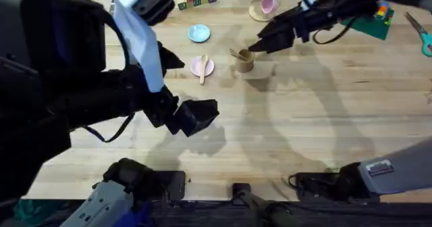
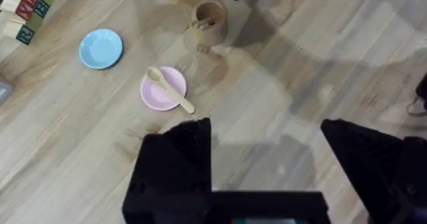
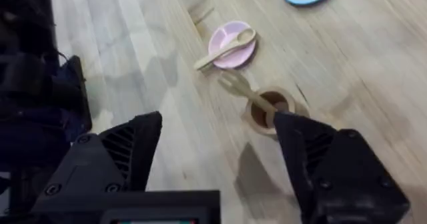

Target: Pick up a utensil and set it on the pink plate, then put the other utensil in the container.

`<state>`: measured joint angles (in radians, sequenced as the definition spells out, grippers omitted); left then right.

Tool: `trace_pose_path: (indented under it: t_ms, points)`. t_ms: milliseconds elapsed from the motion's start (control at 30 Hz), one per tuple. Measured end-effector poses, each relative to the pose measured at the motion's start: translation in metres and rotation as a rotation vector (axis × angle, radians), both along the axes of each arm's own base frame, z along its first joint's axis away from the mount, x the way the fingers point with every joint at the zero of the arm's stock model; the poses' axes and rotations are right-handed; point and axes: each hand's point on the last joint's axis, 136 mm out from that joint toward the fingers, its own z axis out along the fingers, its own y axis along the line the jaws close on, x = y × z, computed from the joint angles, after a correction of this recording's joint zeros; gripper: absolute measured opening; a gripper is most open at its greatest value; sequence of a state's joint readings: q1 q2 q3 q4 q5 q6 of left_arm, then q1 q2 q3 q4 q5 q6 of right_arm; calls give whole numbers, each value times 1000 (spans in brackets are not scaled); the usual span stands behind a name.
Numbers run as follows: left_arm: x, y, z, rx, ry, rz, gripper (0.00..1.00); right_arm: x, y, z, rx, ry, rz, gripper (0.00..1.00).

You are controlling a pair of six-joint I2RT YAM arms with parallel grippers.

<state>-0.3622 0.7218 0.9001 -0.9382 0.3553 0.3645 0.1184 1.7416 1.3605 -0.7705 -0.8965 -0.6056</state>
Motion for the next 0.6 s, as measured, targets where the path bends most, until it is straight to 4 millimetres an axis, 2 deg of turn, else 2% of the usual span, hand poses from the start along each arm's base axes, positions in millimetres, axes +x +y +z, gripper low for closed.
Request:
trace_pose_path:
  t_ms: [233, 267, 300, 600]
  points:
    - [0, 0, 0, 0, 0, 0, 995, -33, -19, 36, -121, -46, -47, 996]
    - [0, 0, 0, 0, 0, 0, 995, -40, -23, 42, -140, -53, -54, 996]
    - [0, 0, 0, 0, 0, 0, 995, -60, -32, 54, -193, -59, -74, 996]
    - [0, 0, 0, 0, 0, 0, 995, -113, -73, 71, -401, -37, -215, 996]
